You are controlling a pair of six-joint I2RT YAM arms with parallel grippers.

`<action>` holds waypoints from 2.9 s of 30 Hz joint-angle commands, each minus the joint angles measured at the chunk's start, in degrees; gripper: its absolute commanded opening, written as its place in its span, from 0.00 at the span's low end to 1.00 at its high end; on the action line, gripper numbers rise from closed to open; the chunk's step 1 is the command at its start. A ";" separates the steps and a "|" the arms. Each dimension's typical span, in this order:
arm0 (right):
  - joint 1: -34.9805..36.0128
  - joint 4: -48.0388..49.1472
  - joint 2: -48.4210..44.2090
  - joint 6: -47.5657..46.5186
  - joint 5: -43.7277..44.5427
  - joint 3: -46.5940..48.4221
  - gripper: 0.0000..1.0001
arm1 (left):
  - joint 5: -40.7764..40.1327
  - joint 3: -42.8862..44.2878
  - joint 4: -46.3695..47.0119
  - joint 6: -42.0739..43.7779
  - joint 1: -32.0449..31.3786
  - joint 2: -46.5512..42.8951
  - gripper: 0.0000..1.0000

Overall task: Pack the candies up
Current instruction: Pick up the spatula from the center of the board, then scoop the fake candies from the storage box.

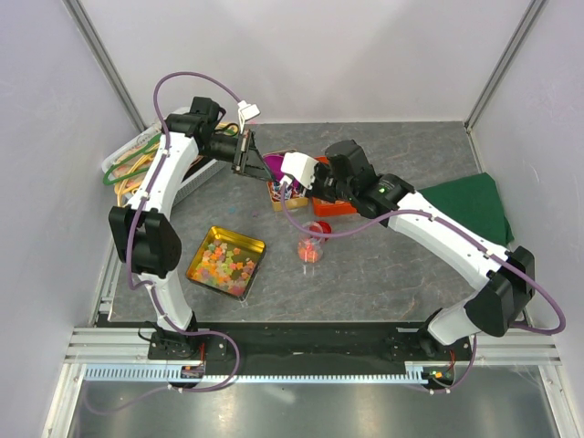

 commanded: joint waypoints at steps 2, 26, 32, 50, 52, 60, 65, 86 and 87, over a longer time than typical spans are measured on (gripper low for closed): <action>-0.49 5.19 -0.75 1.04 0.97 4.24 0.00 | 2.76 -0.41 -6.72 5.50 -0.97 0.38 0.12; -0.32 -7.38 -1.62 -0.63 -12.30 9.60 0.00 | -1.11 -2.25 -2.41 5.50 0.17 3.63 0.24; -0.23 -9.40 -1.98 -1.07 -14.86 10.22 0.00 | -1.11 -2.61 -1.98 5.42 0.17 4.60 0.25; -0.23 -8.26 -0.39 -2.92 -7.12 6.96 0.00 | -8.82 -1.53 2.07 11.54 12.48 -6.19 0.57; -0.23 -9.49 0.05 -2.92 -7.38 8.19 0.00 | -15.59 -9.23 3.29 16.20 12.65 -10.23 0.58; -0.14 -12.39 1.19 -2.66 -6.85 12.41 0.00 | -29.39 -31.23 6.89 22.20 13.62 -17.28 0.58; -0.14 -13.44 1.36 -2.74 -7.91 13.03 0.00 | -38.63 -38.89 15.50 21.59 14.50 -23.68 0.60; 0.56 -13.80 2.07 -2.48 -8.26 12.85 0.00 | -54.20 -53.05 35.38 21.41 14.59 -22.91 0.39; 0.65 -14.06 2.07 -2.57 -8.17 12.94 0.00 | -54.37 -53.14 35.81 21.24 14.50 -22.65 0.38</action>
